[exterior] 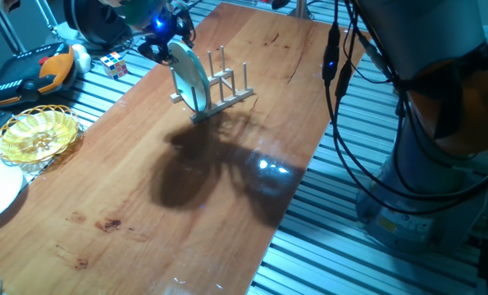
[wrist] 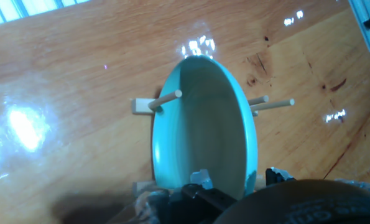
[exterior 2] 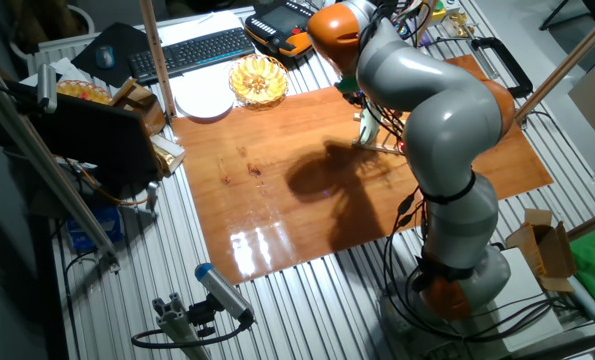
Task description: Take the dish off the dish rack
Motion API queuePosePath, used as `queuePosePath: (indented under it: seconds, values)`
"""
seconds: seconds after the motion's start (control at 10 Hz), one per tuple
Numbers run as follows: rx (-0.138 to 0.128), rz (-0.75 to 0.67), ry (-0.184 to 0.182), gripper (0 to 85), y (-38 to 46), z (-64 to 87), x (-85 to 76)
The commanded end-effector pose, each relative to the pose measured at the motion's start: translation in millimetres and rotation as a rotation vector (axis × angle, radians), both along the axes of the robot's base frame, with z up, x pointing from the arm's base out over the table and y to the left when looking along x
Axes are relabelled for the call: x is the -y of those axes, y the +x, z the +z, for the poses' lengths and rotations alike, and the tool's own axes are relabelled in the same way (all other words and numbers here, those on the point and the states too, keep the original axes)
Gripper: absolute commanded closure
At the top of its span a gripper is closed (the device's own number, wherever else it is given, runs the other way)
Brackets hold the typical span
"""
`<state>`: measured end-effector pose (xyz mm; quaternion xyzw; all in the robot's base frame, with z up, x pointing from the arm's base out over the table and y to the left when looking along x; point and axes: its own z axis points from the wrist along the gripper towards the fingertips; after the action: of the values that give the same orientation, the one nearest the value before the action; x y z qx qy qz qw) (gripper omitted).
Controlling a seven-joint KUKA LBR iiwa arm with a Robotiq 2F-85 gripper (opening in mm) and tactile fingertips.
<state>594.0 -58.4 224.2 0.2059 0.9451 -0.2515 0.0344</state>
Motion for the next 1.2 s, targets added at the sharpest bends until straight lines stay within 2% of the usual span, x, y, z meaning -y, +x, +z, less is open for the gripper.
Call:
queuePosePath:
  seconds: [0.0,0.3,0.7,0.9,1.1]
  values:
    - [-0.006,0.010,0.002,34.7,0.0,-0.1,0.1]
    - [-0.006,0.014,-0.014,35.0,0.0,-0.1,0.1]
    - [-0.004,0.029,-0.024,35.0,12.5,2.0,15.7]
    - [0.000,0.001,-0.048,36.3,16.3,0.6,18.3]
    - [-0.004,-0.021,-0.050,37.3,19.7,-2.2,22.5]
